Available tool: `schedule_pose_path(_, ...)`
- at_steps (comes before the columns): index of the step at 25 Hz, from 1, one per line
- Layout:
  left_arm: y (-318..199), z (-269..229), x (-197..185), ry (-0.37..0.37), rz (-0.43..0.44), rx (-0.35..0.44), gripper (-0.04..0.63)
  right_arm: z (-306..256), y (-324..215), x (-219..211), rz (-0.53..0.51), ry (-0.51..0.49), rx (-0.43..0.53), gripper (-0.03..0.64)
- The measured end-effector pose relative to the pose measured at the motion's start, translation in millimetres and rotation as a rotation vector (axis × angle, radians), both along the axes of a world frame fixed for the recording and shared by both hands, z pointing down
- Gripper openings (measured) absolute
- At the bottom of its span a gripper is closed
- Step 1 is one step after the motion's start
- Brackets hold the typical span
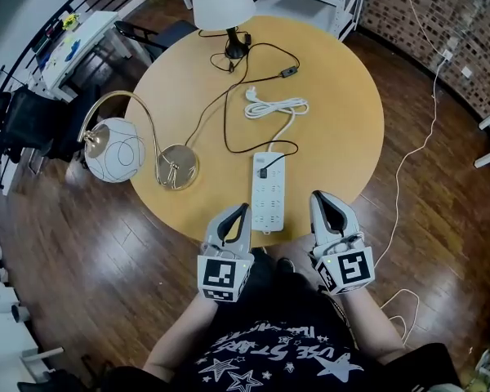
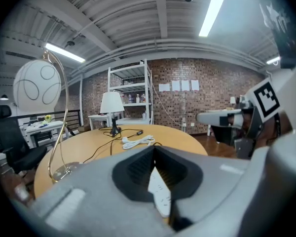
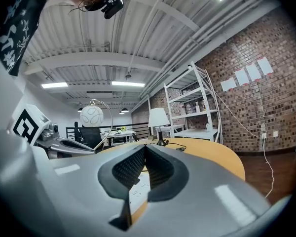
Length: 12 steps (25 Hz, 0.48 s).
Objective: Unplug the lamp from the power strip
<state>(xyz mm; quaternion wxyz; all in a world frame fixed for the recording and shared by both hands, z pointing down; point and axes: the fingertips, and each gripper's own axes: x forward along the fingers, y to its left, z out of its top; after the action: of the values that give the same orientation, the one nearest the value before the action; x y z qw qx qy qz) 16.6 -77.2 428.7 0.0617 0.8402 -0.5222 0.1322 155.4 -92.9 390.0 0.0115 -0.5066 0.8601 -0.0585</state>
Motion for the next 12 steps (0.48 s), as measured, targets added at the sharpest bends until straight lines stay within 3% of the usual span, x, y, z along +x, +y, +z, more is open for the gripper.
schedule_pose_path(12,-32.5,81.6,7.9,-0.052,0.127,-0.159,0.005,30.3,-29.1,-30.6,0.019,0.063,-0.067,0.009)
